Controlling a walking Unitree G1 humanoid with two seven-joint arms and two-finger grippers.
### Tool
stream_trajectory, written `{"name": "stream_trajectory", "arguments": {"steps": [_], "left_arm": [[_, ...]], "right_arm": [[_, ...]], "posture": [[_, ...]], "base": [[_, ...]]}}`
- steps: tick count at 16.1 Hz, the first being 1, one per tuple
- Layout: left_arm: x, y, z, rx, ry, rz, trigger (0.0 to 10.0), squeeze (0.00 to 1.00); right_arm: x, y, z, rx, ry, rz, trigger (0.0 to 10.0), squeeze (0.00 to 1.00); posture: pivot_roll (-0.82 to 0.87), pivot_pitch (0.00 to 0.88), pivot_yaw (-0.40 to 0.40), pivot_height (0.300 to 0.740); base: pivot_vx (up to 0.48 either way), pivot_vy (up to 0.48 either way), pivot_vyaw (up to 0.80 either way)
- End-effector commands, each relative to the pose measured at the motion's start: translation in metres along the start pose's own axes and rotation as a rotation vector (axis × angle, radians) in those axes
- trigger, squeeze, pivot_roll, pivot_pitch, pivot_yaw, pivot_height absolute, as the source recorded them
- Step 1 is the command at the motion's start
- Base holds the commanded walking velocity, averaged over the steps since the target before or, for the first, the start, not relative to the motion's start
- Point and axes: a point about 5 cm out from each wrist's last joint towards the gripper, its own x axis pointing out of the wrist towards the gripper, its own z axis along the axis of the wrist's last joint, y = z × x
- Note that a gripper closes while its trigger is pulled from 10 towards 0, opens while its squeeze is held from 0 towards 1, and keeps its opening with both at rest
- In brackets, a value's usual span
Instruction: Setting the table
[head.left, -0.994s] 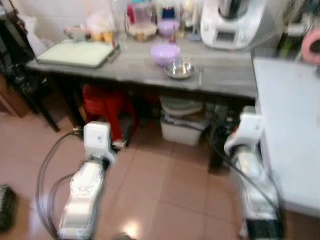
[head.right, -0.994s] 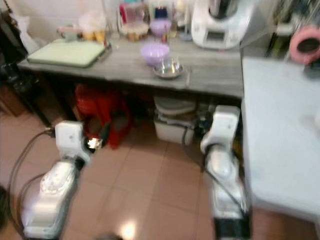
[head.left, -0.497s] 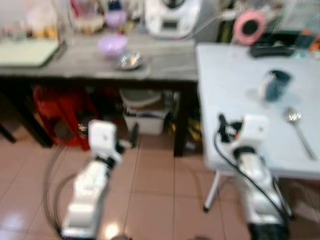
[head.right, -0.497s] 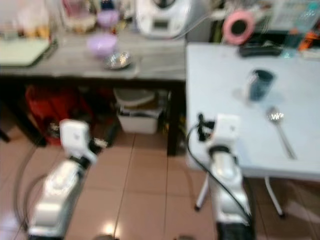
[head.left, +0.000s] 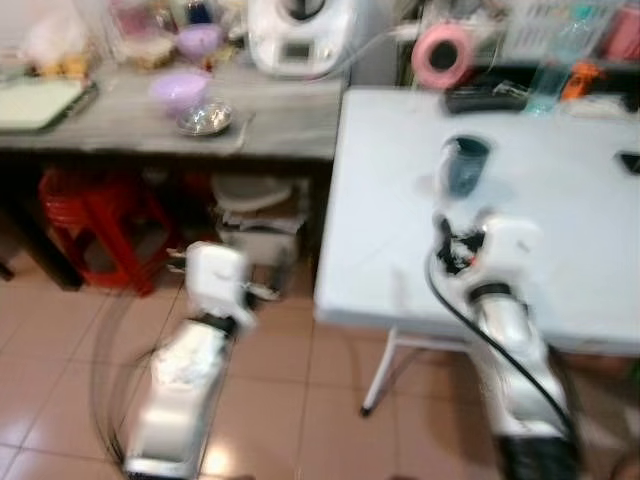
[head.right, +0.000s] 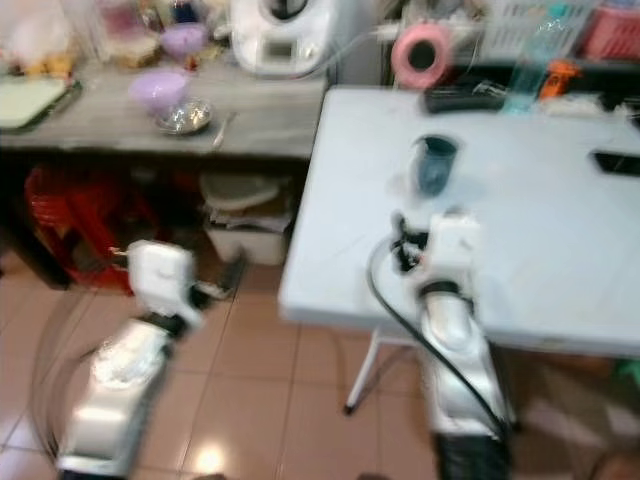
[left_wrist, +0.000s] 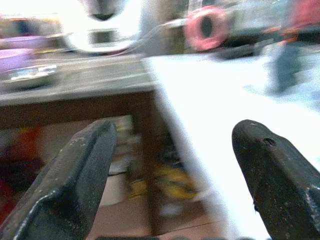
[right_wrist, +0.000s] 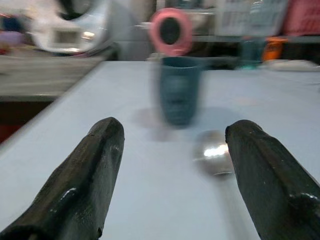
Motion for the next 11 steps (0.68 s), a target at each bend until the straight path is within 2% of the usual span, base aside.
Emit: {"name": "stream_trajectory", "arguments": {"steps": [1, 3, 5, 8, 11], "left_arm": [[-0.002, 0.010, 0.004, 0.027, 0.000, 0.014, 10.0, 0.00], [-0.002, 0.009, 0.005, -0.005, -0.007, 0.010, 10.0, 0.00], [-0.003, 0.009, 0.004, 0.022, 0.000, 0.006, 10.0, 0.00], [-0.003, 0.008, 0.005, -0.001, -0.012, 0.002, 10.0, 0.00], [-0.004, 0.007, 0.006, -0.005, -0.014, -0.020, 10.0, 0.00]], "right_arm": [[0.004, 0.011, 0.006, 0.014, -0.021, 0.036, 10.0, 0.00], [0.004, 0.011, 0.006, 0.008, -0.018, 0.038, 10.0, 0.00], [0.003, 0.010, 0.004, 0.004, -0.011, 0.037, 10.0, 0.00], [0.003, 0.012, 0.002, -0.004, 0.001, 0.043, 10.0, 0.00], [-0.002, 0.011, -0.012, -0.043, 0.086, 0.037, 10.0, 0.00]], "posture": [[-0.01, 0.032, 0.037, 0.740], [-0.01, 0.042, 0.031, 0.740], [-0.01, 0.044, 0.030, 0.740], [-0.01, 0.050, 0.029, 0.740], [-0.01, 0.056, 0.025, 0.740]], "base": [[0.480, 0.000, 0.00], [0.480, 0.000, 0.00], [0.000, 0.000, 0.00], [0.000, 0.000, 0.00], [0.000, 0.000, 0.00]]}}
